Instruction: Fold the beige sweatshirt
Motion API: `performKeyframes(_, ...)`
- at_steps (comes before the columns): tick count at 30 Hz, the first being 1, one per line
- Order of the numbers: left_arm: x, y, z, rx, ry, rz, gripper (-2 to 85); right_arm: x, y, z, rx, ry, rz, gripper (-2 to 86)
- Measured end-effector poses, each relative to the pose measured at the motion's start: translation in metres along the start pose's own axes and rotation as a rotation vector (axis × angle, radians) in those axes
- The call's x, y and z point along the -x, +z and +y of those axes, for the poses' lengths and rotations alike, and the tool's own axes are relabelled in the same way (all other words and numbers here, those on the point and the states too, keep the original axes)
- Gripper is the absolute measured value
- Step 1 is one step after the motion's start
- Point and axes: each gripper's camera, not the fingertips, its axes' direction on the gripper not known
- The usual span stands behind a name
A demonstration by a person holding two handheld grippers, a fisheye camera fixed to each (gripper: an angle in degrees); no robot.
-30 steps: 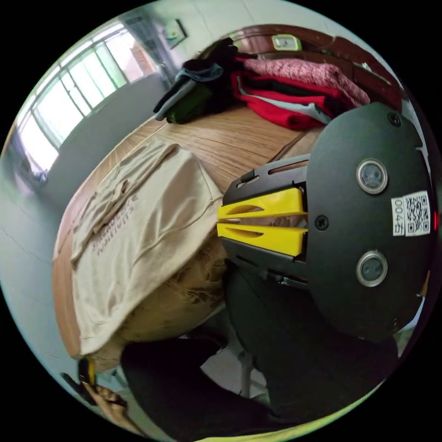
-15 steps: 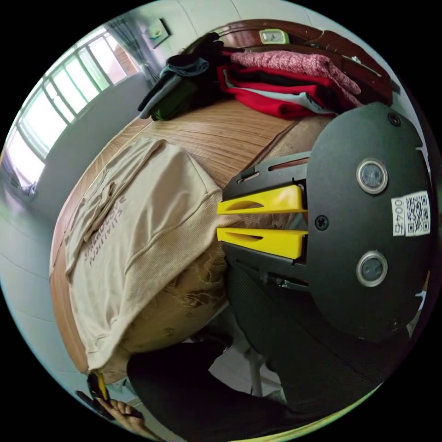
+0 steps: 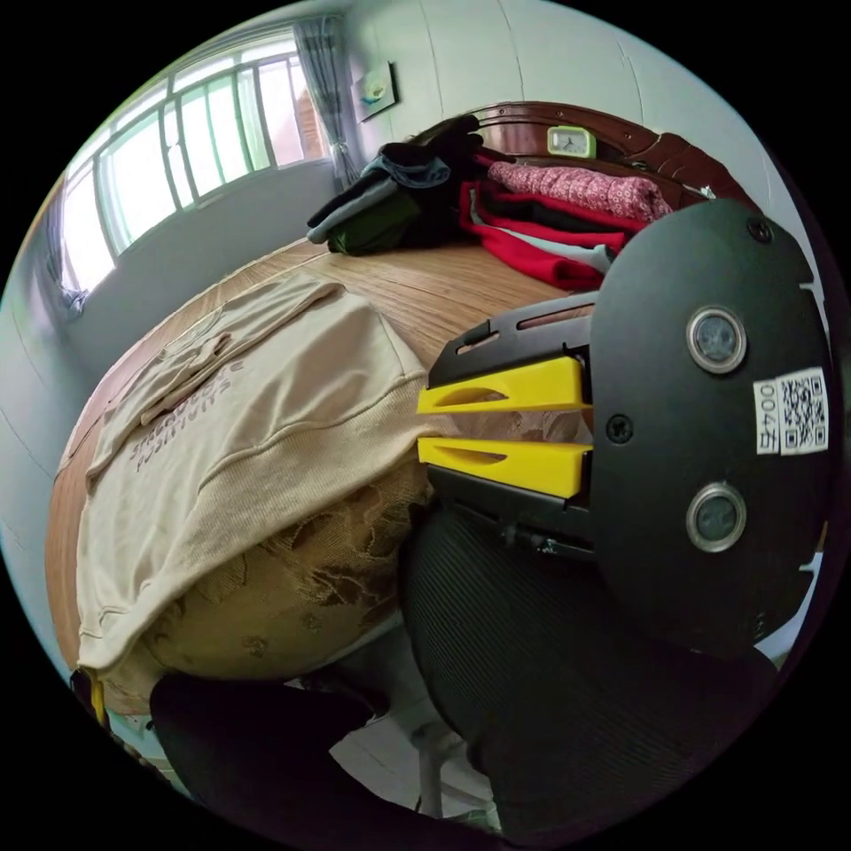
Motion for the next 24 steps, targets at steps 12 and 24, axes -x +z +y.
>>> performKeyframes(12,-0.039,-0.027,-0.003,0.014,0.203,-0.195,1.8,-0.137,-0.041,0.085,-0.117,0.468,-0.148,-0.3)
performKeyframes(24,-0.026,-0.001,0.003,0.156,0.233,-0.264,1.7,-0.183,0.063,0.186,0.006,0.697,-0.502,-0.5)
